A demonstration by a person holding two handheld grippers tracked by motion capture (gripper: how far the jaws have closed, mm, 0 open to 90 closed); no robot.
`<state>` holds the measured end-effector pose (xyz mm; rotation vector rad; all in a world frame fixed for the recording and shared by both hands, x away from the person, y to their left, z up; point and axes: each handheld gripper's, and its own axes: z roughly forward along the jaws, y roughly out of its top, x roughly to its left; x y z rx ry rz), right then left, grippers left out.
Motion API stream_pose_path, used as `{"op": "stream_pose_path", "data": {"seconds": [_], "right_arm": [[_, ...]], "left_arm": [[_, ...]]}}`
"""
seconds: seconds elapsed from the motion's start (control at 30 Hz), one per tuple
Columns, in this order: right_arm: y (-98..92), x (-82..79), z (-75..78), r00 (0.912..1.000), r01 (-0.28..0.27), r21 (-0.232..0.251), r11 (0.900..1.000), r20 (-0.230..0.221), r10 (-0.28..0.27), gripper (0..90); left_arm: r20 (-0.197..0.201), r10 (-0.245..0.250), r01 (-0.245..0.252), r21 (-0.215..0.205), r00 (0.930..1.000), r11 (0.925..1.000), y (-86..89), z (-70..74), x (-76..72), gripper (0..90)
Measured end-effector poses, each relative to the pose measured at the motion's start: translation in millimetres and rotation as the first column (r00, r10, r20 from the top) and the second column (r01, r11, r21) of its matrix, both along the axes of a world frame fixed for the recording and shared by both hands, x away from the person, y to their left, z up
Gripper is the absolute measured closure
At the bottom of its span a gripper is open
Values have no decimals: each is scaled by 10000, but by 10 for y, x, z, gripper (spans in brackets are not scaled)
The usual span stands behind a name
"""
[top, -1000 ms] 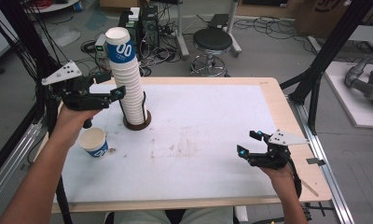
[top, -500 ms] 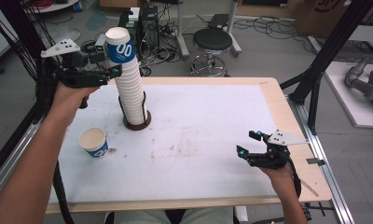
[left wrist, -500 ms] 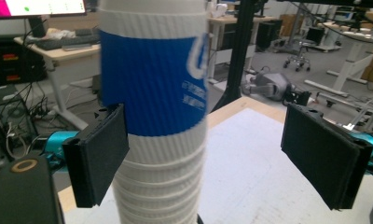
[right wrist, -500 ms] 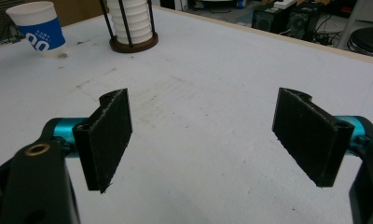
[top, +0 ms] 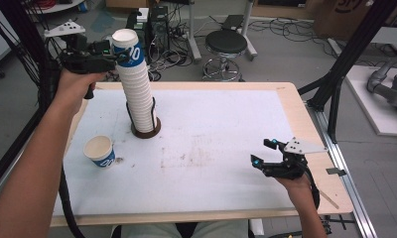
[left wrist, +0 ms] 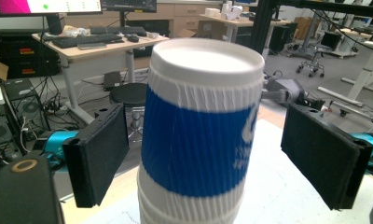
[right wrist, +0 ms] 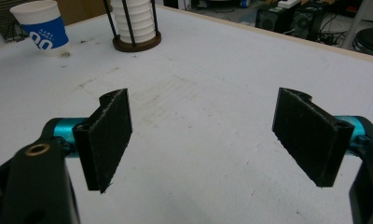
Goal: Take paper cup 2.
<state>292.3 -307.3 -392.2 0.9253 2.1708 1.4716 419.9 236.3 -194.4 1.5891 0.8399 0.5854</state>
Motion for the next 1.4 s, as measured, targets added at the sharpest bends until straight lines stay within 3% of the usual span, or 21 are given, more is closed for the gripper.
{"op": "stream_pose_path", "data": {"seconds": [0.27, 0.57, 0.8, 0.93, 1.1, 1.4], "right_arm": [[-19, 5, -9, 10000, 26, 26, 10000, -31, -26, 203], [-33, 1, -7, 10000, 37, 9, 10000, -33, -37, 203], [-36, -2, -7, 10000, 64, -1, 10000, -58, -64, 203], [-30, 2, -9, 10000, 65, 17, 10000, -70, -65, 203], [-26, -2, -7, 9999, 55, 11, 10000, -110, -55, 203], [-33, -4, -8, 9999, 64, 16, 10000, -85, -64, 203]], "left_arm": [[-34, 150, -149, 106, 9999, 9998, -42, 68, 122, 152], [131, -223, 223, -12, 9997, 9998, -78, 74, 166, 271], [410, -198, 180, 429, 9990, 9989, -98, 109, 144, 289], [792, -170, 158, 152, 9967, 9998, -89, 168, 112, 297], [871, -206, 198, 100, 9960, 9998, -73, 252, 80, 297], [1394, -215, 253, -258, 9900, 9993, -6, 474, -51, 297]]}}
